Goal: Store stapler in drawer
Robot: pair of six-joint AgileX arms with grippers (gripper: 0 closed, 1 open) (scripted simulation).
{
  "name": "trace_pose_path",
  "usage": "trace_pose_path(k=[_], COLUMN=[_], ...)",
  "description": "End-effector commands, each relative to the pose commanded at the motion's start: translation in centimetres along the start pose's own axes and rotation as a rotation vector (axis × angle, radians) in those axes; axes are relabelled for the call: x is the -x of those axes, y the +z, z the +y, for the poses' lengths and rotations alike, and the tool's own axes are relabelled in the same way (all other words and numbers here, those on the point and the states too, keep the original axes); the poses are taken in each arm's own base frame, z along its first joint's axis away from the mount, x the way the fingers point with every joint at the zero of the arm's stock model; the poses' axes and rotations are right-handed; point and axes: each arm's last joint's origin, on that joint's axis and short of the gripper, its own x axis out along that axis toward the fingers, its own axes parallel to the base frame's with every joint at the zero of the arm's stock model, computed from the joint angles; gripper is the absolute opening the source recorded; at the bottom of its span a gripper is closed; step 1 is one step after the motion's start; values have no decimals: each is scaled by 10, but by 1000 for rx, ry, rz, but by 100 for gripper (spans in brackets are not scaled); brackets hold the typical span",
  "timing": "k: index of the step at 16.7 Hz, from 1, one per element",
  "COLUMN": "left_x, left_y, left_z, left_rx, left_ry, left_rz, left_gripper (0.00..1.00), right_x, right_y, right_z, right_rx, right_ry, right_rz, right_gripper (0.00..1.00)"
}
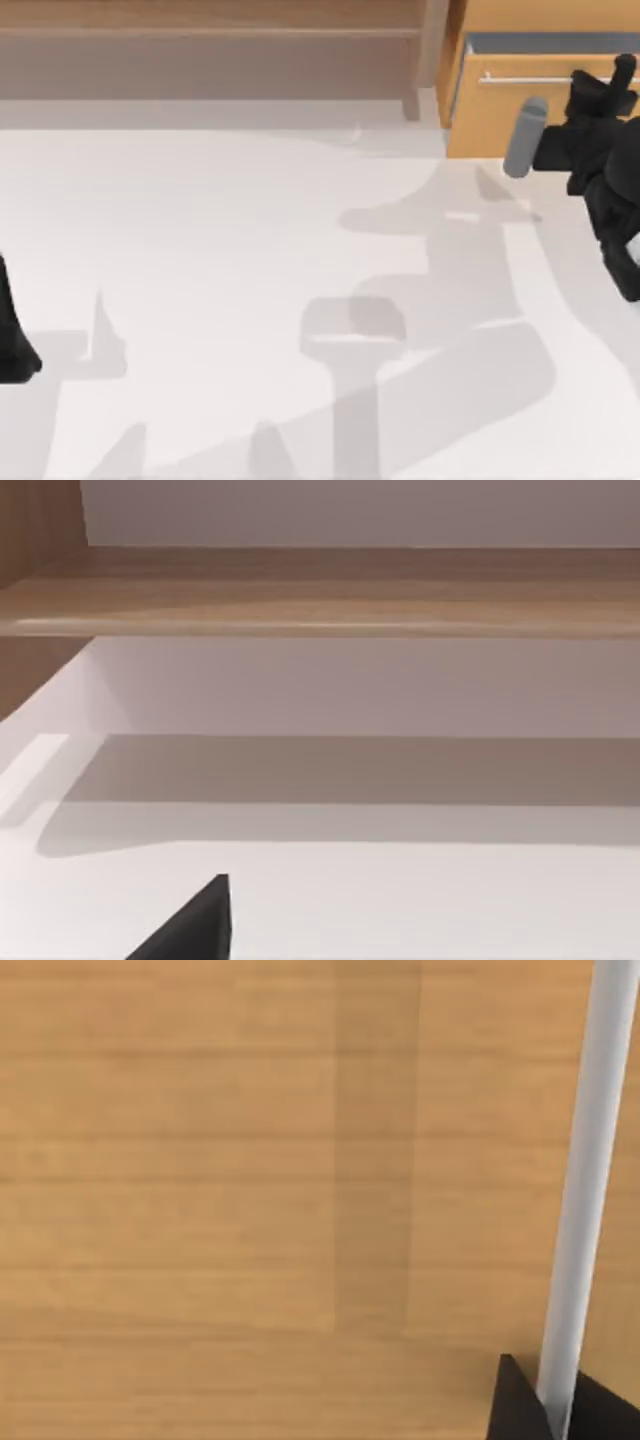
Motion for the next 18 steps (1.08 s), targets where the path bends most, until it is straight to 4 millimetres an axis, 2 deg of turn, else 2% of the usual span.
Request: trace_pose_path(k=[7, 12, 18], left_x=[0, 0, 0], left_y=[0, 0, 0], left_z=[0, 0, 0], left_rx=[0, 0, 0], left_ry=[0, 0, 0], left_rz=[0, 0, 0], left_gripper=[100, 100, 100], right_x=[-45, -49, -49], right_y=[1, 1, 1], right_z=[1, 1, 1], right_rx=[1, 1, 1], right_ry=[7, 8, 8], right_rz=[-6, -6, -6], right_gripper=[0, 0, 45])
